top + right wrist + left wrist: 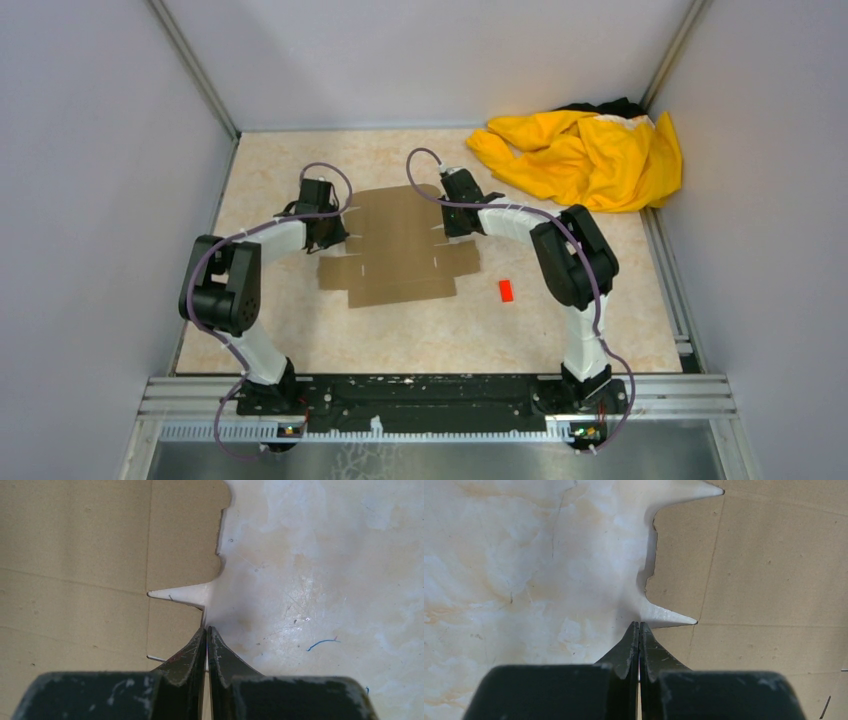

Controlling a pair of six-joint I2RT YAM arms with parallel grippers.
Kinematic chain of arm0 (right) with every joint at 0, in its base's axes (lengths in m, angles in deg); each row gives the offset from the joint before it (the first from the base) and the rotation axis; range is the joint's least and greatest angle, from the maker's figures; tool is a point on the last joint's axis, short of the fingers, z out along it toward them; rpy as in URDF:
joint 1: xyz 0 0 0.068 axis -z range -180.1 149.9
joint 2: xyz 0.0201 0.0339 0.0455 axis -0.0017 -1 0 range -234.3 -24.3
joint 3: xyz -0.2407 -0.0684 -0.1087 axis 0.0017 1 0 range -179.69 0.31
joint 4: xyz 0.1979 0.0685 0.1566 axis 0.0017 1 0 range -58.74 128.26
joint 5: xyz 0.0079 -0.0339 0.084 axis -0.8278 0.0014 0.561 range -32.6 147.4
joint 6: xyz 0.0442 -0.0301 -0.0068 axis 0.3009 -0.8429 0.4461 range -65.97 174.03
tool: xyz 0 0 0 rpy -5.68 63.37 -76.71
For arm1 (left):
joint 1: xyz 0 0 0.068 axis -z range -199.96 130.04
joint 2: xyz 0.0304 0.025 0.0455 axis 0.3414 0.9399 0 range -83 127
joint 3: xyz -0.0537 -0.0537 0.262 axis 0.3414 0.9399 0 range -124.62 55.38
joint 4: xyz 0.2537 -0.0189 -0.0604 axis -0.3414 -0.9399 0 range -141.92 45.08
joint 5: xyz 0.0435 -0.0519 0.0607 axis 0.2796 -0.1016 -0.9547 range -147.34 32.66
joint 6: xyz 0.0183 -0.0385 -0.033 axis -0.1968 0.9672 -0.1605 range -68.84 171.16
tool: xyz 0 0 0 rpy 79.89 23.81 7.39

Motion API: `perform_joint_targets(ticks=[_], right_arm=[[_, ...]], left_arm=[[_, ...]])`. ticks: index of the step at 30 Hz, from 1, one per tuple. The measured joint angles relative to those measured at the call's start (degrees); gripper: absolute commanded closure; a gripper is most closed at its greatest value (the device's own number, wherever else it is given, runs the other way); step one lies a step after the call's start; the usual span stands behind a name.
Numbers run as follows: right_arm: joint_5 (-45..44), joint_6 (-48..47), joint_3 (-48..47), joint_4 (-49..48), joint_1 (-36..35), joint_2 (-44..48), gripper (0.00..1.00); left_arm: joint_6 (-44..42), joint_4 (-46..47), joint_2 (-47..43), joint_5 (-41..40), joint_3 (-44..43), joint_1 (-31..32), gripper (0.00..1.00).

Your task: Fold the paper box

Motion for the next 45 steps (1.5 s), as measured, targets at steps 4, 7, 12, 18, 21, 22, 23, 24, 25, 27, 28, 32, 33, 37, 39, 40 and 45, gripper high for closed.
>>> perform_joint_targets(ticks=[4, 7, 12, 18, 21, 22, 23, 24, 25, 27, 28, 32, 33, 37, 39, 40, 45], right_arm=[[0.5, 0.0, 0.2, -0.3, 0.0, 0.0, 0.95], [1.1, 0.0, 0.4, -0.4, 0.1, 0.2, 0.95], [1.8, 0.0, 0.7, -0.5, 0.1, 0.5, 0.95], [2.9, 0.1, 1.7, -0.6, 0.2, 1.2, 0.95], [3.5, 0.1, 2.2, -0.5, 0.3, 1.6, 0.95], [3.7, 0.1, 2.3, -0.4, 0.3, 1.7, 0.95], [3.8, 0.1, 2.3, -0.4, 0.3, 1.7, 0.95], [3.9, 0.1, 2.3, -0.3, 0.3, 1.7, 0.95], [4.0, 0.1, 2.3, -0.3, 0.3, 1.7, 0.95], [4.2, 0.1, 2.3, -0.2, 0.3, 1.8, 0.95], [4.2, 0.1, 2.3, -0.2, 0.4, 1.8, 0.95], [4.4, 0.2, 2.3, -0.2, 0.4, 2.2, 0.95], [4.5, 0.2, 2.3, -0.2, 0.4, 2.3, 0.95], [4.9, 0.7, 2.3, -0.3, 0.4, 2.9, 0.95], [6.1, 1.2, 2.3, -0.7, 0.4, 3.1, 0.95], [7.2, 1.4, 2.3, -1.2, 0.2, 3.2, 0.95], [10.9, 2.4, 2.3, -2.5, -0.5, 3.2, 0.95]], left_arm=[[0.0, -0.9, -0.3, 0.0, 0.0, 0.0, 1.0], [0.0, -1.4, -0.4, 0.0, 0.0, 0.0, 1.0], [0.0, -1.8, -0.5, 0.0, 0.0, 0.0, 1.0], [0.0, -2.2, -0.7, 0.5, 0.0, -0.2, 1.0], [0.0, -2.8, -0.9, 0.9, 0.0, -0.2, 1.0], [0.0, -3.1, -1.0, 1.0, 0.0, -0.2, 1.0], [0.0, -3.4, -1.1, 1.1, 0.0, -0.2, 1.0], [0.0, -3.7, -1.2, 1.2, 0.0, -0.2, 1.0], [0.0, -4.1, -1.3, 1.3, 0.0, -0.2, 1.0], [0.1, -4.7, -1.5, 1.5, 0.0, -0.2, 1.0], [0.1, -4.8, -1.6, 1.6, 0.0, -0.2, 1.0], [0.2, -5.5, -1.8, 1.9, 0.0, -0.2, 1.0], [0.3, -5.6, -1.9, 1.9, 0.0, -0.2, 1.0], [0.4, -5.7, -2.4, 2.2, 0.0, -0.2, 1.0], [0.8, -5.6, -2.5, 3.5, 0.0, -0.2, 1.0], [0.9, -5.5, -2.5, 4.3, 0.0, 0.0, 1.0], [2.0, -5.4, -2.5, 7.9, 0.0, 0.8, 1.0]])
